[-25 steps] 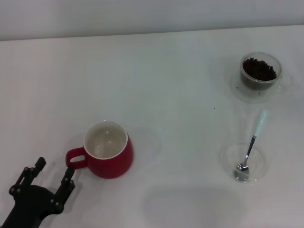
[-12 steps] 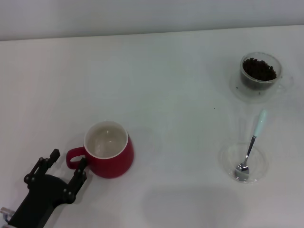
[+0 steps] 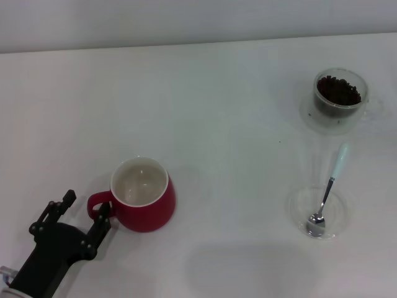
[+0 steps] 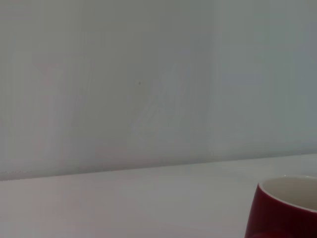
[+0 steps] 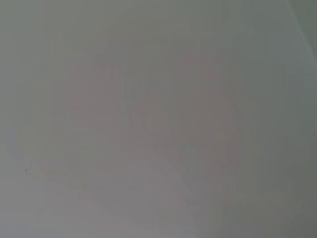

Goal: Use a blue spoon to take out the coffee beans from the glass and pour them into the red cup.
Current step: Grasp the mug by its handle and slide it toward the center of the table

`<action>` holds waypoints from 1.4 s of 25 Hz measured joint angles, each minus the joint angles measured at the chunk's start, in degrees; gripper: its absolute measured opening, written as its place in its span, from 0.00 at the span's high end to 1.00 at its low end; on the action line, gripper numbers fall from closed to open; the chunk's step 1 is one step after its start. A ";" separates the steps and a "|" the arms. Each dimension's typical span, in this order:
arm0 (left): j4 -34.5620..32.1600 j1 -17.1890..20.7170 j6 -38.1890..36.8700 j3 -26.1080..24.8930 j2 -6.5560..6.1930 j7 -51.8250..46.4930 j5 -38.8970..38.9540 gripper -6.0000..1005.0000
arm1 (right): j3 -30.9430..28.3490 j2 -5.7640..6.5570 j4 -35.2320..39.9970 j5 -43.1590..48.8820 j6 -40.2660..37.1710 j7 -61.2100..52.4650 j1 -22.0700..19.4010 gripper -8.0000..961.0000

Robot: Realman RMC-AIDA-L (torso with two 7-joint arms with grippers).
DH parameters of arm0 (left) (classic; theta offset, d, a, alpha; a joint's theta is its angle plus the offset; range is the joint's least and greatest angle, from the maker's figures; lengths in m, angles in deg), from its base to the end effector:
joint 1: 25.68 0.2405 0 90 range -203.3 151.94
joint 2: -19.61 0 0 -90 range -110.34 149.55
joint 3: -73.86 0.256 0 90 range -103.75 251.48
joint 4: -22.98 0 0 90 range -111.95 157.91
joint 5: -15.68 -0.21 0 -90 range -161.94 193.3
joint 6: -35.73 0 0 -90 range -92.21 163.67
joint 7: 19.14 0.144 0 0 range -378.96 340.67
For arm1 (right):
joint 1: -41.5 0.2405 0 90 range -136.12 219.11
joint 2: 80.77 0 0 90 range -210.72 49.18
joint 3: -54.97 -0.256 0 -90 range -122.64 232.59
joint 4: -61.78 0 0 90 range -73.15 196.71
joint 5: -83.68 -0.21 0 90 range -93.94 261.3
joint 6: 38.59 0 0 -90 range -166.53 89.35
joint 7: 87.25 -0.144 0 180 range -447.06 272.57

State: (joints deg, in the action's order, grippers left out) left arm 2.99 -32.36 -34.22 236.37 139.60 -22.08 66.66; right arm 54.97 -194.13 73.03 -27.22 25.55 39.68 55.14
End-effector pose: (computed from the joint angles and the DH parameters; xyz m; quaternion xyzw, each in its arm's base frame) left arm -0.3231 0.1898 -0.1067 -0.8054 -0.2535 -0.2756 0.4594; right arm 0.4685 0.2383 0.1270 -0.4397 0.4422 0.3715 0.6879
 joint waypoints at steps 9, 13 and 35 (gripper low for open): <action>-1.16 -0.78 1.59 -0.16 0.00 0.18 2.47 0.41 | 0.00 0.17 0.00 -0.02 -0.37 0.90 0.32 0.11; -1.35 -1.28 2.06 0.17 0.03 0.25 2.97 0.47 | 0.01 0.17 0.00 -0.02 -1.01 0.94 0.40 0.11; -3.67 -0.04 3.96 0.45 -0.03 0.53 0.09 0.61 | 0.00 -0.41 1.02 -0.06 -1.24 0.96 0.15 0.11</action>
State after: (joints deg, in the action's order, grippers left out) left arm -0.69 -32.40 -30.27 236.82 139.57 -21.55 66.75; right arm 54.97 -194.54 74.05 -27.28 24.32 40.64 55.29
